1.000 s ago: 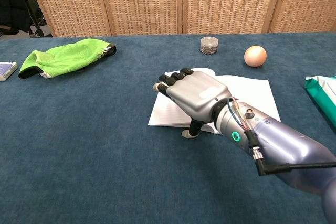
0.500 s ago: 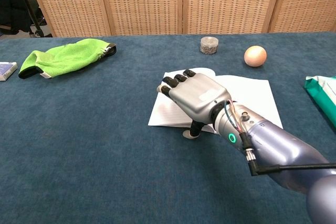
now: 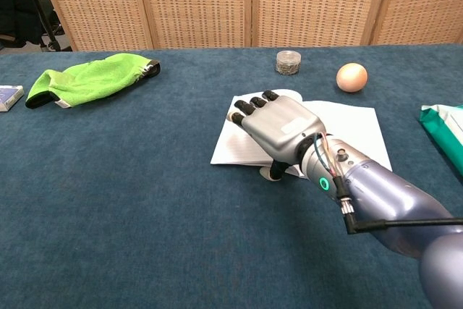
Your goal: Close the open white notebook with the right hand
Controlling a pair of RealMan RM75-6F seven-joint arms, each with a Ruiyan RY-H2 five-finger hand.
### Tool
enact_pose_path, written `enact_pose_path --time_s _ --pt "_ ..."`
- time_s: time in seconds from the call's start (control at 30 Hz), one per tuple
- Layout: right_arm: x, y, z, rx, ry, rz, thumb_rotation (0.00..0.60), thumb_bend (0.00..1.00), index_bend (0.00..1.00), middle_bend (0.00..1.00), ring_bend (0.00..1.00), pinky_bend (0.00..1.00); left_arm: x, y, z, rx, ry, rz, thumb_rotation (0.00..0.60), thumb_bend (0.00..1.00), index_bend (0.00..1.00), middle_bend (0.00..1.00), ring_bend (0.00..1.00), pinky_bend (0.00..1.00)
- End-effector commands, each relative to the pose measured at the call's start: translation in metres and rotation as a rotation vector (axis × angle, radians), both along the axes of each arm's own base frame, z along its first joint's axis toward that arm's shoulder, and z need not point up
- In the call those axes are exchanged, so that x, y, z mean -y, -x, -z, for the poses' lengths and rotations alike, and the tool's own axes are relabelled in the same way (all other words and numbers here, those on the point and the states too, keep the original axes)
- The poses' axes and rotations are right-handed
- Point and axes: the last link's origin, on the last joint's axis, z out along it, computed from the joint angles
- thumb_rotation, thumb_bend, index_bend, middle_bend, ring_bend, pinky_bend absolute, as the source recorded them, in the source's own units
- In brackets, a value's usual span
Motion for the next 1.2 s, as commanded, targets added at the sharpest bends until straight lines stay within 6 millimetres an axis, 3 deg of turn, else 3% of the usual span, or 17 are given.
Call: enact_pose_path --time_s 0.03,0.13,0.2,0.63,0.93,1.2 --pt "0.000 0.000 0.001 -0.001 0.002 0.000 0.600 0.46 0.00 0.00 0.00 0.00 0.000 0.000 0.000 0.000 0.001 0.001 0.600 0.00 0.00 0.00 0.00 0.00" --pt "-0.001 0.000 0.002 0.005 -0.001 0.002 0.600 0.60 0.00 0.00 0.00 0.00 0.000 0.000 0.000 0.000 0.003 0.002 0.600 0.00 0.00 0.00 0.00 0.00" --pt "-0.001 0.002 0.002 0.025 -0.005 0.012 0.600 0.64 0.00 0.00 0.00 0.00 0.000 0.000 0.000 0.002 0.002 0.001 0.600 0.00 0.00 0.00 0.00 0.00" --pt "-0.001 0.022 -0.007 0.279 -0.033 0.178 0.600 0.72 0.00 0.00 0.00 0.00 0.001 0.000 0.000 0.004 0.011 0.008 0.600 0.00 0.00 0.00 0.00 0.00" --pt "0.004 0.053 -0.034 0.670 -0.043 0.372 0.600 0.86 0.00 0.00 0.00 0.00 0.006 -0.003 0.002 0.001 0.022 0.034 0.600 0.00 0.00 0.00 0.00 0.00" --pt "0.013 0.074 -0.062 0.863 -0.002 0.440 0.600 0.88 0.00 0.00 0.00 0.00 0.008 -0.002 -0.001 0.012 0.012 0.039 0.600 0.00 0.00 0.00 0.00 0.00"
